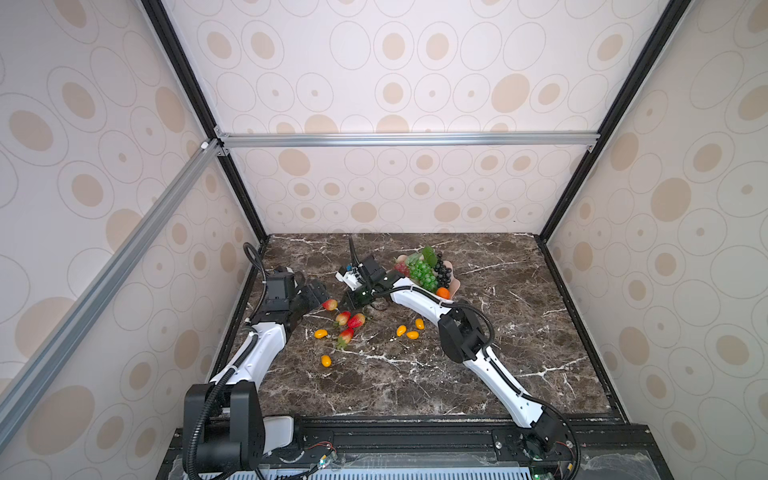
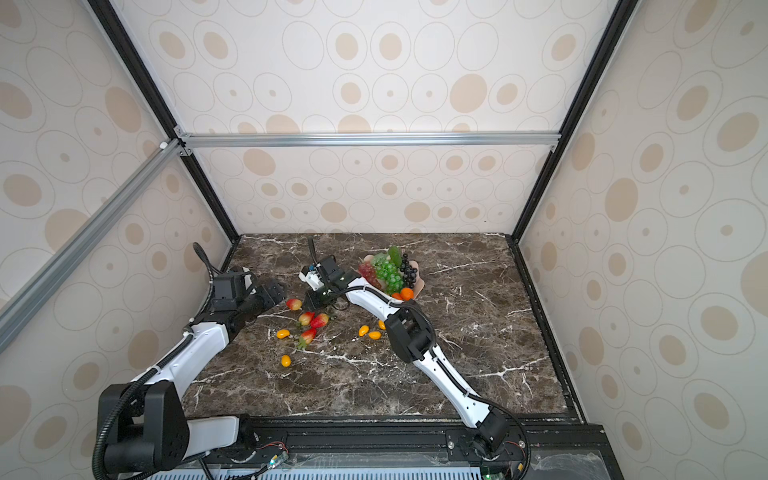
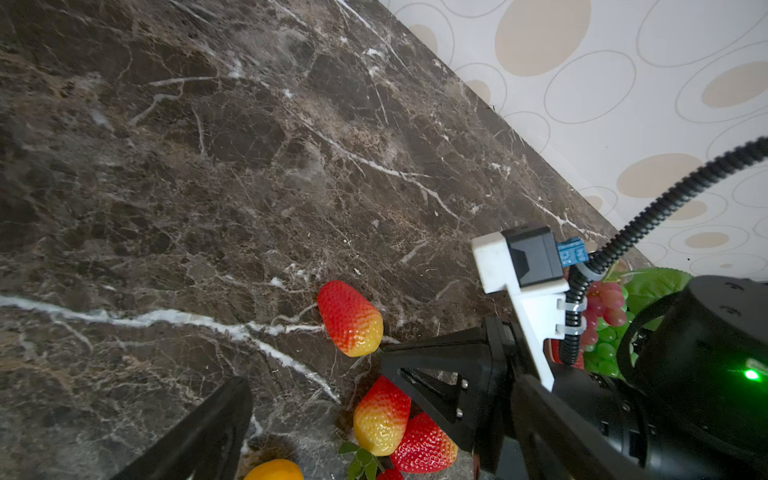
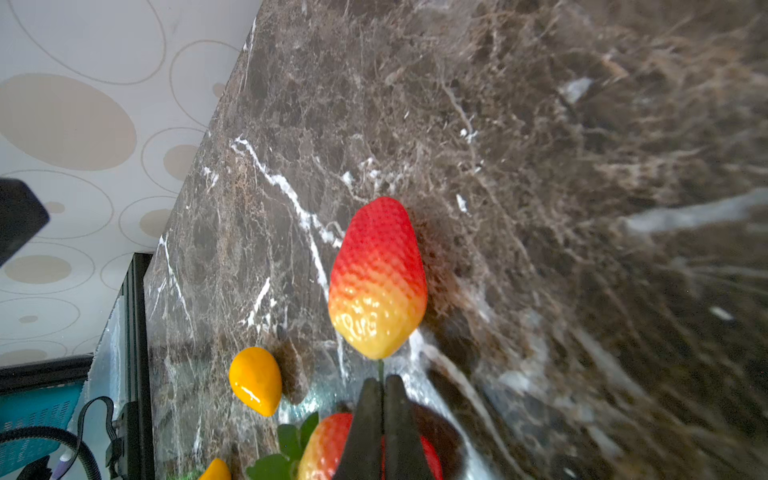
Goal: Place and organize the fake fruits in the fruit bowl
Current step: 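Close the right gripper on the strawberry and lift it, then carry the strawberry with the right gripper over the pink bowl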
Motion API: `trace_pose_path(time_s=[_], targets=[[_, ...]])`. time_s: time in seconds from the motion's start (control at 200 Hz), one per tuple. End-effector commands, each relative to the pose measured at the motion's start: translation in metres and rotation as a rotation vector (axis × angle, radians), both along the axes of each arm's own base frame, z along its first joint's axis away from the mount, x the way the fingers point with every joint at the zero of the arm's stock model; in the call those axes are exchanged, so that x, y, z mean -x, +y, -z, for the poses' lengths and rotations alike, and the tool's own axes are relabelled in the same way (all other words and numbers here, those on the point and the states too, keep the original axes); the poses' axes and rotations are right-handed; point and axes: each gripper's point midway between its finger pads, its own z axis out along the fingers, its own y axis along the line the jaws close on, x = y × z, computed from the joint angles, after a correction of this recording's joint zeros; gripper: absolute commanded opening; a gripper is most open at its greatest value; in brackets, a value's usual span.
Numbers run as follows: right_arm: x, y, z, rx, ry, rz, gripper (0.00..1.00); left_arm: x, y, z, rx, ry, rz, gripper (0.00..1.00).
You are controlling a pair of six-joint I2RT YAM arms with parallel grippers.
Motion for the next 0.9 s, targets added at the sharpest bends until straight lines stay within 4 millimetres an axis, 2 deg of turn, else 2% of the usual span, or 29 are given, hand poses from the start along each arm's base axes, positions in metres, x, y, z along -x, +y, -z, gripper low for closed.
trace_pose_path(time_s=[0.0, 0.205, 0.405, 0.565, 0.665, 0.695, 0.705, 0.72, 0.895], targets=[[-0.004, -0.003, -0.019, -0.021, -0.026, 0.0, 0.0, 0.003, 0.002, -0.006, -0.013, -0.009, 0.006, 0.98], [-0.006, -0.005, -0.041, -0.034, -0.073, 0.0, 0.0, 0.003, -0.002, -0.01, -0.008, -0.03, 0.028, 0.98], [-0.008, -0.009, -0.067, -0.052, -0.119, 0.005, 0.0, 0.008, -0.009, -0.025, 0.004, -0.109, 0.066, 0.98], [-0.008, -0.014, -0.08, -0.053, -0.145, 0.009, 0.0, 0.011, -0.014, -0.033, 0.014, -0.148, 0.094, 0.98], [-0.009, -0.021, -0.088, -0.05, -0.162, 0.019, 0.0, 0.011, -0.018, -0.038, 0.022, -0.17, 0.113, 0.98], [-0.011, -0.023, -0.096, -0.057, -0.179, 0.022, 0.0, 0.012, -0.019, -0.04, 0.028, -0.177, 0.119, 0.98], [-0.008, -0.025, -0.088, -0.043, -0.167, 0.022, 0.0, 0.012, -0.02, -0.04, 0.028, -0.179, 0.121, 0.98], [-0.007, -0.027, -0.087, -0.038, -0.166, 0.023, 0.0, 0.012, -0.02, -0.041, 0.032, -0.184, 0.124, 0.98], [-0.007, -0.051, -0.107, -0.048, -0.211, 0.055, 0.0, 0.012, -0.031, -0.052, 0.054, -0.238, 0.164, 0.98]])
